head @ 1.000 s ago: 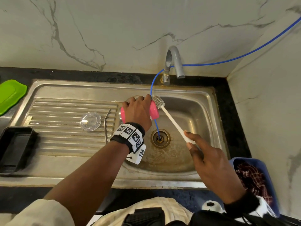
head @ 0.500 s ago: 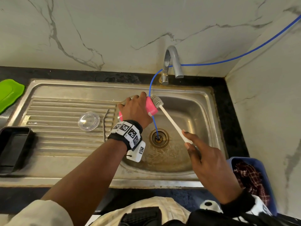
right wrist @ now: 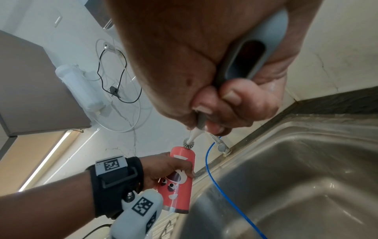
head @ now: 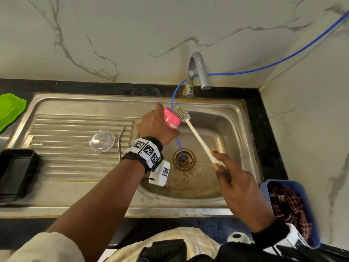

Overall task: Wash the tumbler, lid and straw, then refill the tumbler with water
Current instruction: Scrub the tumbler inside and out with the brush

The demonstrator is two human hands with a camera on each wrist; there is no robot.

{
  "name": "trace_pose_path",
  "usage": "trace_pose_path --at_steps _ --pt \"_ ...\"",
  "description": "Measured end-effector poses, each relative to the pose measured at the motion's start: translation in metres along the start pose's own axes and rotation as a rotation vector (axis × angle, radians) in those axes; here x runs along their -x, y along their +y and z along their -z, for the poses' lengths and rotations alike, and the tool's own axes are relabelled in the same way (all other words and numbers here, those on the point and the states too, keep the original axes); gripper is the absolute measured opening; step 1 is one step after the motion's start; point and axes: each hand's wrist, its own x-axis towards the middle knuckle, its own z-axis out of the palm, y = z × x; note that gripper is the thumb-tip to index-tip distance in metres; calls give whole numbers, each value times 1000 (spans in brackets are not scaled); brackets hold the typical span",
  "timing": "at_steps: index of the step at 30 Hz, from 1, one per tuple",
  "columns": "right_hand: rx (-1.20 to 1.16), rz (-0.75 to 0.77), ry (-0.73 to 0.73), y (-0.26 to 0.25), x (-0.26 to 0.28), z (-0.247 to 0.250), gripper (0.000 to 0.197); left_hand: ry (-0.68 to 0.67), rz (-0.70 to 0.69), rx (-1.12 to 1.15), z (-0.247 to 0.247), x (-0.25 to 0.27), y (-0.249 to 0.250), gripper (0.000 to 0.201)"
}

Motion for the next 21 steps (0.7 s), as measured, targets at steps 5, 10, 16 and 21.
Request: trace_pose_path --at_steps 5,10,16,21 --pt "-61 0 -10 3 10 3 37 33 -16 70 3 -2 -4 69" --pt "-34 -26 33 5 -5 4 36 12 -123 102 -7 10 5 69" --pt "-53 8 26 3 5 9 36 57 -165 168 -6 3 -1 75" --pt "-74 0 34 2 10 10 37 93 -212 207 -6 1 -4 77"
